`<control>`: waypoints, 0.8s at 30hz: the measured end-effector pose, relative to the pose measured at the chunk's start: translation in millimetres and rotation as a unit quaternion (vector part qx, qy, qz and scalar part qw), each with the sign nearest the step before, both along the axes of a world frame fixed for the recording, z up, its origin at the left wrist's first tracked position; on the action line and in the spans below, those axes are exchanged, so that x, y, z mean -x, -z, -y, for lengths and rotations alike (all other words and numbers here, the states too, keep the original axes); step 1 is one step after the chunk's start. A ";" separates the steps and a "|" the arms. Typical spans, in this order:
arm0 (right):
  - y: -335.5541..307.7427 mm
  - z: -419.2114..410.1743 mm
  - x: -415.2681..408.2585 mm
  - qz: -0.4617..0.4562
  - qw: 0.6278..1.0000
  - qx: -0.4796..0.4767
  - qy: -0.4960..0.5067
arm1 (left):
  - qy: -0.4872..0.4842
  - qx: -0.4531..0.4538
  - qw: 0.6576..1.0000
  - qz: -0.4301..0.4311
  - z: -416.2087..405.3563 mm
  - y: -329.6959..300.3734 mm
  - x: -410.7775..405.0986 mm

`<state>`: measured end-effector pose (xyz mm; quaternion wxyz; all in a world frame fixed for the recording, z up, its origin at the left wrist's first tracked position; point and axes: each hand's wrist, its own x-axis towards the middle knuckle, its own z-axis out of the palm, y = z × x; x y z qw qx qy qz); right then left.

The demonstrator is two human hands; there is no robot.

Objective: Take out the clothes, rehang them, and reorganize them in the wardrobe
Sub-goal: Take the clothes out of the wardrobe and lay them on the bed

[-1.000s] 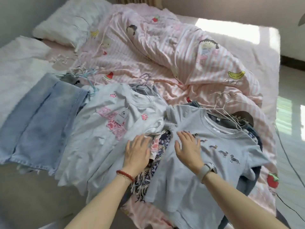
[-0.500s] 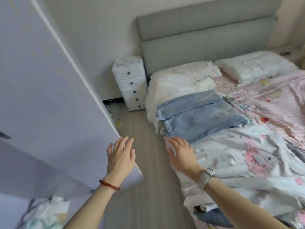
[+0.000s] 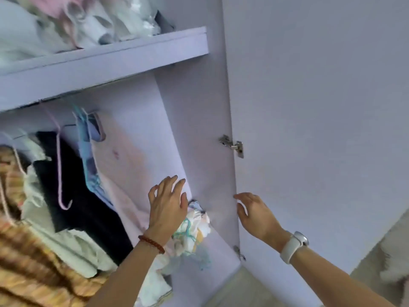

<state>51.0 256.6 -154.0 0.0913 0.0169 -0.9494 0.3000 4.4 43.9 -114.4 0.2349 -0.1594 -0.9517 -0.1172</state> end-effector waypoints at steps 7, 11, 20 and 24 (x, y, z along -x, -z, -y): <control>-36.4 80.6 88.5 -0.014 0.985 0.065 -0.156 | -0.175 0.003 0.981 -0.083 83.8 -47.1 10.8; -60.5 147.9 123.7 0.056 0.951 0.224 -0.205 | -0.270 0.006 0.959 -0.081 134.9 -63.0 8.3; -97.0 295.9 194.8 0.101 0.938 0.257 -0.208 | -0.309 0.020 0.949 0.054 197.8 -44.4 50.5; -87.5 308.0 208.8 0.029 0.962 0.187 -0.199 | -0.288 -0.016 0.957 0.017 214.1 -32.3 51.9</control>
